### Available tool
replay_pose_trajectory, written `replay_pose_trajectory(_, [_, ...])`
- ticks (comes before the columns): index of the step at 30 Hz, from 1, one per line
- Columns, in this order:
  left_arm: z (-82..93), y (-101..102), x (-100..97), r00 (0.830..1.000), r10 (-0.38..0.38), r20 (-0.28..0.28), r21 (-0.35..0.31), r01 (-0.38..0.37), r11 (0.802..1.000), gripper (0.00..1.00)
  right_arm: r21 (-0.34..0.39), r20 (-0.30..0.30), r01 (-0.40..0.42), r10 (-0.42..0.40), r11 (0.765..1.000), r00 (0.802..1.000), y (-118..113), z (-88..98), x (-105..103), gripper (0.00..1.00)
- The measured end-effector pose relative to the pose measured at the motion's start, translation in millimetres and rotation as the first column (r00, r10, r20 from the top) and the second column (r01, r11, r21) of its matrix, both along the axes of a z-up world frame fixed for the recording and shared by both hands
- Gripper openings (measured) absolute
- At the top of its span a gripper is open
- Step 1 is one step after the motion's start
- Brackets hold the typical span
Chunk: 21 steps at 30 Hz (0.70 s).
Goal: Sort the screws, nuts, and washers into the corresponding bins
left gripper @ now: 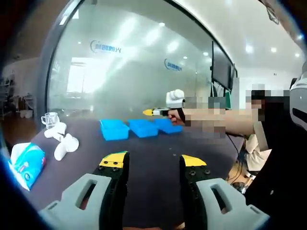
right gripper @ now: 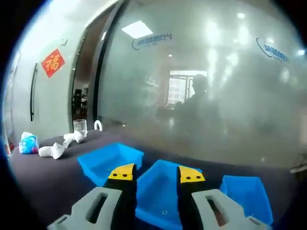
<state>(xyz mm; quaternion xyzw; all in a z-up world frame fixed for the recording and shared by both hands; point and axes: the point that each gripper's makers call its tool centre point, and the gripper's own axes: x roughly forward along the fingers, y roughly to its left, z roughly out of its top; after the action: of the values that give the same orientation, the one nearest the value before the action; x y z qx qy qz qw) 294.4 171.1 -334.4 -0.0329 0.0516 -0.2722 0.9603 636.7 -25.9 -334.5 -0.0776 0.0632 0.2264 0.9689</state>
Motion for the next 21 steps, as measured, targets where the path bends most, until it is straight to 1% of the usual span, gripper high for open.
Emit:
replay_pose_trajectory(4, [0.0,0.3,-0.1,1.0,-0.001,0.0,-0.003,0.001,1.0,0.42,-0.004,0.002,-0.024,0.024,1.0,1.0,1.6,-0.8,-9.8,0.3])
replay_pose_trajectory(8, [0.1,0.5,0.0,1.0,-0.001,0.001,-0.005,0.001,1.0,0.42,-0.006,0.02,-0.054,0.055,0.998,0.998,0.5,1.5,-27.8,0.3])
replay_pose_trajectory(10, [-0.2,0.8,0.2,1.0,-0.001,0.001,-0.004,0.001,1.0,0.42,0.005,0.023,-0.066,0.066,0.998,0.998,-0.8,2.3,-38.4,0.3])
replay_pose_trajectory(13, [0.3,2.3,0.9,1.0,0.002,0.003,-0.007,-0.002,1.0,0.42,0.025,0.029,-0.093,0.093,0.995,0.995,-1.6,3.1,-61.9,0.3])
replay_pose_trajectory(18, [1.0,2.4,2.3,1.0,0.003,0.004,-0.01,-0.003,1.0,0.42,0.029,0.046,-0.159,0.158,0.987,0.986,-5.2,0.8,-114.6,0.3])
replay_pose_trajectory(19, [0.9,1.5,2.2,1.0,0.002,0.004,-0.009,-0.001,1.0,0.42,0.032,0.047,-0.165,0.163,0.986,0.986,-6.5,0.3,-121.2,0.3])
replay_pose_trajectory(21, [0.6,-0.3,2.1,1.0,-0.003,0.003,-0.005,0.003,1.0,0.42,0.038,0.051,-0.185,0.183,0.982,0.982,-10.2,-1.4,-141.1,0.3])
